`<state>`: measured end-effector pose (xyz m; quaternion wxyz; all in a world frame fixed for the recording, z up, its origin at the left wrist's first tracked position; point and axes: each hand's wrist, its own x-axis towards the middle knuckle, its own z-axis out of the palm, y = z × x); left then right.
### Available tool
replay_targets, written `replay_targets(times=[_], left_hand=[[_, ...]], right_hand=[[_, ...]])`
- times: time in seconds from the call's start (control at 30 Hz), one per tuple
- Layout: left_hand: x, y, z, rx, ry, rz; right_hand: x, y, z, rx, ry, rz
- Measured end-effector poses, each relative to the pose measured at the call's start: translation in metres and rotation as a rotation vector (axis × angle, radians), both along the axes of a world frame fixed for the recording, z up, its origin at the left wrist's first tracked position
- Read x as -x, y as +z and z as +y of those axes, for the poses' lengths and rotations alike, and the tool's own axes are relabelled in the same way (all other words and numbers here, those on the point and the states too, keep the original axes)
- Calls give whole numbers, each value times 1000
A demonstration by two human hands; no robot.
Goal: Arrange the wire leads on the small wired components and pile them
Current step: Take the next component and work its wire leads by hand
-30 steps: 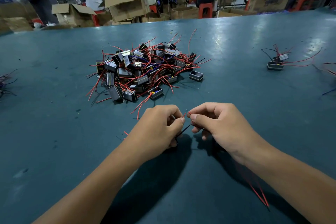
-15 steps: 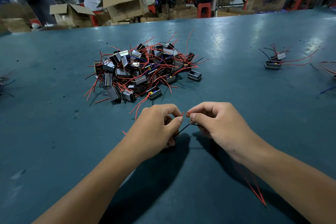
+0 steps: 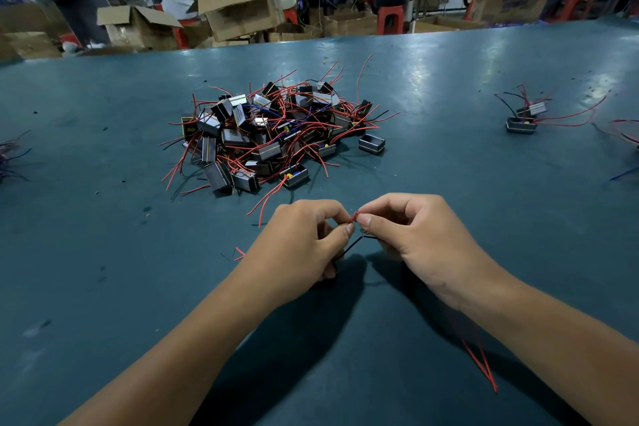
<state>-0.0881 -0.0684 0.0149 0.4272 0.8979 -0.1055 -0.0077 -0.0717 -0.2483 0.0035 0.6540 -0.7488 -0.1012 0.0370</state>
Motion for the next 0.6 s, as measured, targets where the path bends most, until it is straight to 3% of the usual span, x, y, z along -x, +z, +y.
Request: replay_targets(times=[0.6], left_hand=[[0, -3, -2, 43, -16, -23]], right_hand=[[0, -3, 3, -23, -31, -82]])
